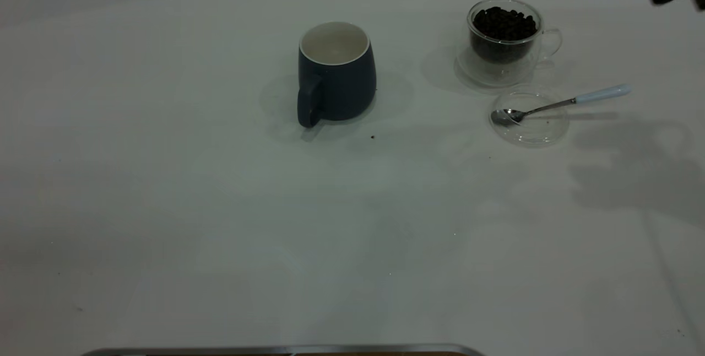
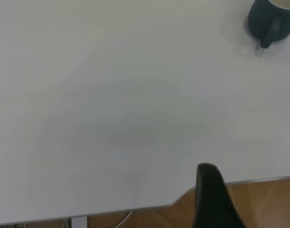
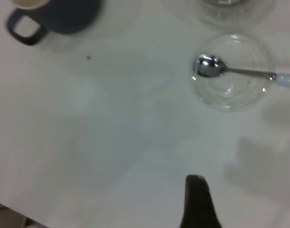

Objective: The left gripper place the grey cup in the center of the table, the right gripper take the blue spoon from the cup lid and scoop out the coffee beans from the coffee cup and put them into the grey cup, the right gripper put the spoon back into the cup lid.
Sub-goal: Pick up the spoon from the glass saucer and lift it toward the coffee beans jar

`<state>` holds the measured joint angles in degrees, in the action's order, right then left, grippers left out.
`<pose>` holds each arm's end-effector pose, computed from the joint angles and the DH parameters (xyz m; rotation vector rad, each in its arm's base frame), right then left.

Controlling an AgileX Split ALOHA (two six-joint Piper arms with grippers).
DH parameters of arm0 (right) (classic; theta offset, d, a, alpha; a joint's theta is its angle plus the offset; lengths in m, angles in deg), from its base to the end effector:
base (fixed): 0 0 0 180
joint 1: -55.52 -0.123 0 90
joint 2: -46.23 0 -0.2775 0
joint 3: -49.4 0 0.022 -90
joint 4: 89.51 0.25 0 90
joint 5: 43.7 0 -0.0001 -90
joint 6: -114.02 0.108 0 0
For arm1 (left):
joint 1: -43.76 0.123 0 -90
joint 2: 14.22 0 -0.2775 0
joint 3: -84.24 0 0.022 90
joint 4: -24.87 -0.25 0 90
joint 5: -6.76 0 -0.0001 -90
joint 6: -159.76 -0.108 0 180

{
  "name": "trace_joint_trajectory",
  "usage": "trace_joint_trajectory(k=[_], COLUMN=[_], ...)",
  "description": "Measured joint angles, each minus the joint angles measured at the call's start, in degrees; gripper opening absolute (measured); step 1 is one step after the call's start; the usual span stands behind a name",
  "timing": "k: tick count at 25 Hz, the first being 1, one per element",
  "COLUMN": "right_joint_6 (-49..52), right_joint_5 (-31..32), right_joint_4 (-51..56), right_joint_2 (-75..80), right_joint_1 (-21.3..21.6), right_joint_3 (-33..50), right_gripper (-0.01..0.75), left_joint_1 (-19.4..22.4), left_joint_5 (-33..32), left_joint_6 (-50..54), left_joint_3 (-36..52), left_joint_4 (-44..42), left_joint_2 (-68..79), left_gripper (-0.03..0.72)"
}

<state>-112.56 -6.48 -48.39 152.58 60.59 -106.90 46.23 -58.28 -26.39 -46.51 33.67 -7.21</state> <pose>0.3203 0.0148 0.1522 -0.2570 2.6859 0.4831 0.0125 -0.0145 0.2588 0.0819 2.1066 -0.0959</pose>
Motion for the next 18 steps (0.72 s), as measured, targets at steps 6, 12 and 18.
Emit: trace_joint_trajectory(k=[6, 12, 18], right_joint_6=[-5.2, -13.2, -16.0], right_joint_5=[3.4, 11.1, 15.1], right_joint_4=[4.0, 13.5, 16.9], right_joint_2=[16.0, 25.5, 34.2], right_joint_1=[6.8, 12.7, 16.1], right_joint_3=[-10.2, -18.6, -24.4], right_gripper=[0.547, 0.547, 0.547], left_joint_1=[0.0, 0.0, 0.0], left_joint_5=[0.0, 0.0, 0.0], left_joint_6=[-0.1, -0.1, -0.1], left_joint_3=[0.0, 0.0, 0.0], left_joint_4=[0.0, 0.0, 0.0], left_joint_2=[0.0, 0.0, 0.0], left_gripper=[0.475, 0.475, 0.475])
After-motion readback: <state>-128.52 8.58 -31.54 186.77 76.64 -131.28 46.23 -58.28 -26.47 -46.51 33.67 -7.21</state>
